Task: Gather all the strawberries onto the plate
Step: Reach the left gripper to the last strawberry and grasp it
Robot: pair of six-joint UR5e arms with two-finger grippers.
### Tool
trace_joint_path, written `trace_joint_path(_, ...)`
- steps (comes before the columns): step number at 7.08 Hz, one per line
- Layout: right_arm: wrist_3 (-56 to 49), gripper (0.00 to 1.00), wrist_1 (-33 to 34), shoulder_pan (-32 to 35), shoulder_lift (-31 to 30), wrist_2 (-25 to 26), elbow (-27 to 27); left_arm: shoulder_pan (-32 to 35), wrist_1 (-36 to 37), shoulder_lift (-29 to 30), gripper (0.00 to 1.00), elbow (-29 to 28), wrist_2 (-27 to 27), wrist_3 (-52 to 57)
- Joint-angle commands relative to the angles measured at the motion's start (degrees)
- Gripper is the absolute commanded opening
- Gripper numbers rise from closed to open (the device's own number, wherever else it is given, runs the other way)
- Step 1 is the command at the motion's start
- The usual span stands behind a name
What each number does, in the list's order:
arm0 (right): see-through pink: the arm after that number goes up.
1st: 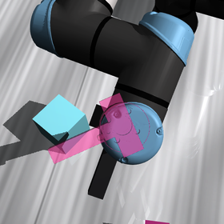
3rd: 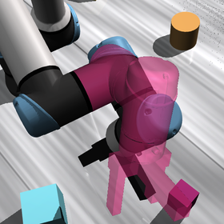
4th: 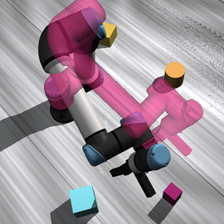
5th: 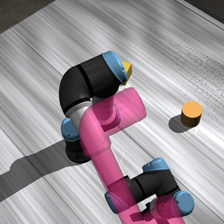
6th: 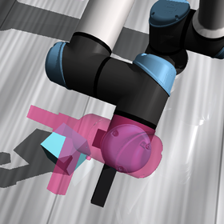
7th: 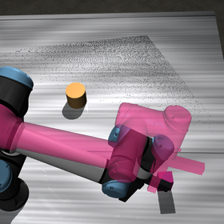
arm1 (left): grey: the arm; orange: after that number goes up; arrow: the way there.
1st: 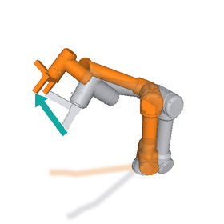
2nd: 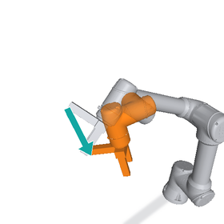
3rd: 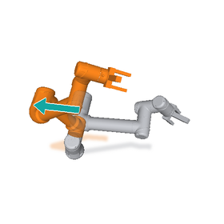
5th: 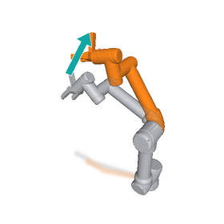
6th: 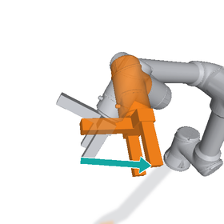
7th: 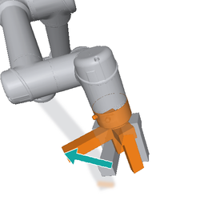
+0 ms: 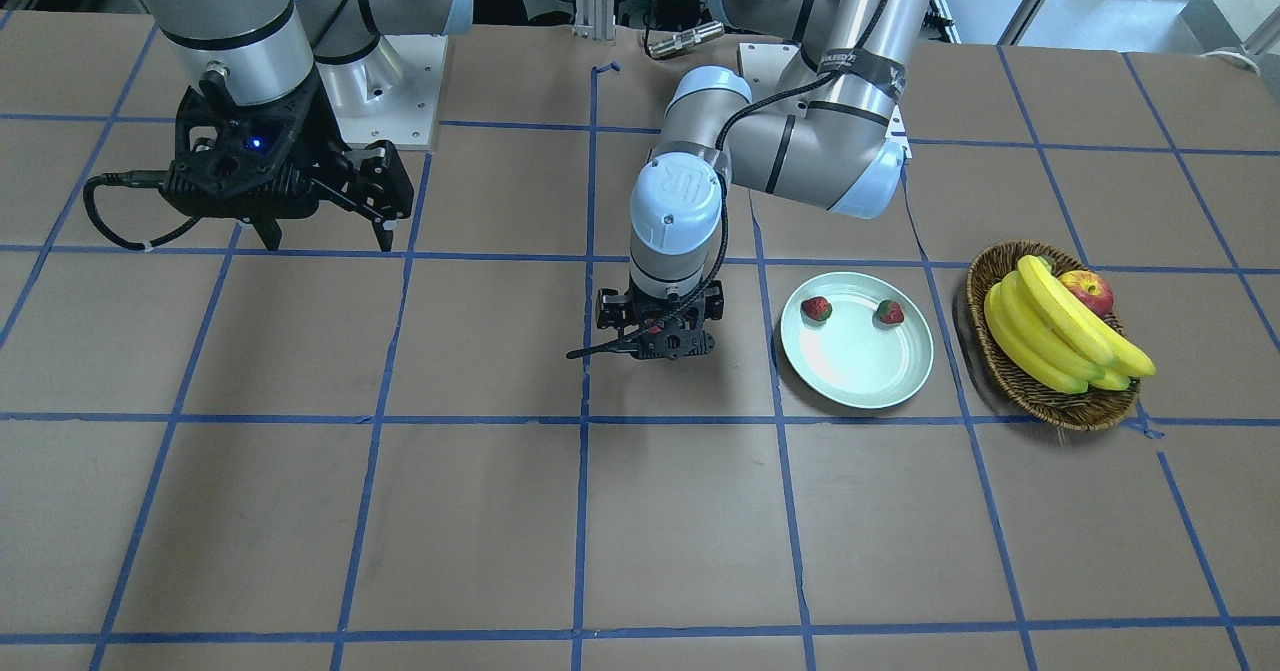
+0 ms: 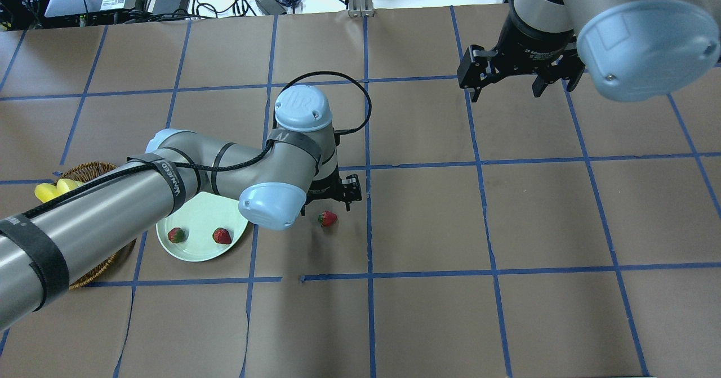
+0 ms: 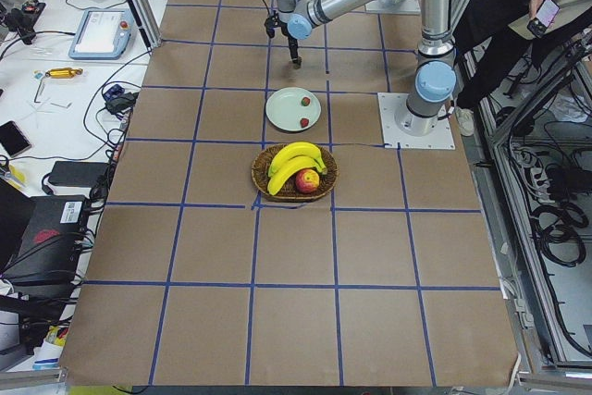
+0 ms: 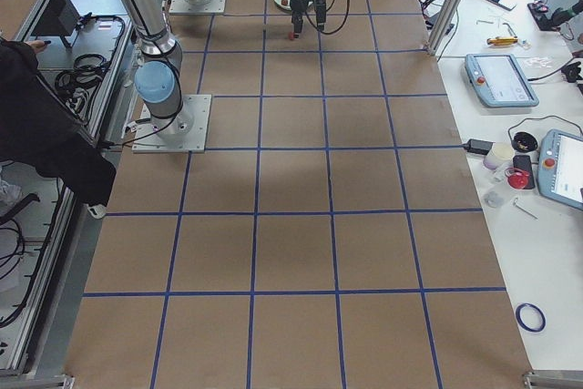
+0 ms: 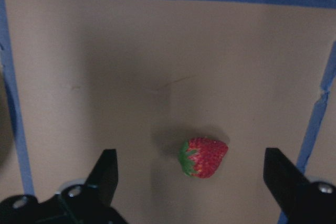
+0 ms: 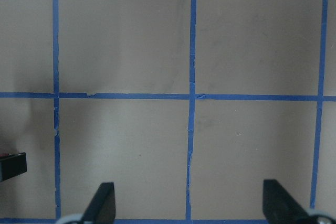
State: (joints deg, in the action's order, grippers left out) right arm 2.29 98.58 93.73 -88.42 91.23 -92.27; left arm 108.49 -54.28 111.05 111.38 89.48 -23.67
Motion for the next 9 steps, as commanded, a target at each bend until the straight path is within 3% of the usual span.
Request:
trace_joint_path(1,-0.09,1.0,0.04,-0.12,0.0,0.09,0.08,0.5,5.23,1.01,0.98,2.44,0.26,-0.68)
trace_joint_path(3,-0.09,1.0,0.04,-0.12,0.0,0.09,0.08,0.5,5.24,0.58,0.86,2.7,0.7,-0.24)
trace_joint_path(5,-0.09,1.0,0.04,-0.04,0.0,0.0,0.16,0.5,5.06,0.75,0.45,2.7,0.96,0.03)
trace_joint_path(6,-0.09,1.0,-0.05,-0.04,0.0,0.0,0.16,0.5,4.72,0.75,0.36,2.7,2.35,0.11)
trace_joint_path(8,-0.09,1.0,0.04,-0.04,0.0,0.0,0.16,0.32,4.45,-0.04,0.34,2.18,2.98,0.81)
trace_joint_path(9,-0.09,1.0,0.04,-0.04,0.0,0.09,0.16,-0.11,3.49,-1.09,0.34,1.83,5.86,5.17)
